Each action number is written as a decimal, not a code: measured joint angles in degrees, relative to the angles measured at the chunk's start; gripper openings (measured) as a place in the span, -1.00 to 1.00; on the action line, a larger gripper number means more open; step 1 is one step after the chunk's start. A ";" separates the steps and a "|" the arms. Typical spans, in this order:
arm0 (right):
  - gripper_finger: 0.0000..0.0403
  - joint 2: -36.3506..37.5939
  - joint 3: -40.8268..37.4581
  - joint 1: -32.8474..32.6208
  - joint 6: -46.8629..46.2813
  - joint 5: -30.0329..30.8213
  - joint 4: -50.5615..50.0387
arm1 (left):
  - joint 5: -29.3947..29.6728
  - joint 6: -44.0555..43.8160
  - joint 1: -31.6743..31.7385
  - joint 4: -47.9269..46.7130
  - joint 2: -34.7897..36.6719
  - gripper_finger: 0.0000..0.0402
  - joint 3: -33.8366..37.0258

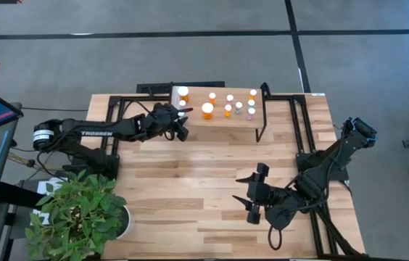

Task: Pick and place medicine bottles onto shelf by color
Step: Put the green pill bottle on the shelf, then return to Home Position

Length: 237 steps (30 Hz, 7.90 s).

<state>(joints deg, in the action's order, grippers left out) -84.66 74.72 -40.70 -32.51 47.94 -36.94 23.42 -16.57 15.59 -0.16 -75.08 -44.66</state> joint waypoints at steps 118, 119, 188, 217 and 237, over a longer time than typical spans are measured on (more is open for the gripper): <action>0.29 33.80 -30.96 13.73 31.30 -31.97 31.35 | -6.23 26.85 -29.77 -3.45 35.28 -0.96 1.41; 0.29 35.64 -32.73 15.05 32.10 -33.08 32.90 | -6.69 26.82 -29.75 -2.24 36.49 -0.96 3.07; 0.29 84.32 -61.94 25.08 29.51 -35.91 33.96 | -25.14 10.72 -29.70 8.83 74.79 -0.98 36.63; 0.29 84.32 -61.92 25.06 29.49 -35.91 33.96 | -32.13 11.63 -29.70 9.10 74.88 -0.98 35.77; 0.29 84.32 -61.92 25.06 29.46 -35.91 33.96 | -27.47 13.24 -29.70 3.37 74.99 -0.98 35.93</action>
<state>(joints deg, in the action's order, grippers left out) -0.34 12.80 -15.64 -3.05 12.03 -2.98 -4.04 -3.33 -14.11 3.21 -0.10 -8.73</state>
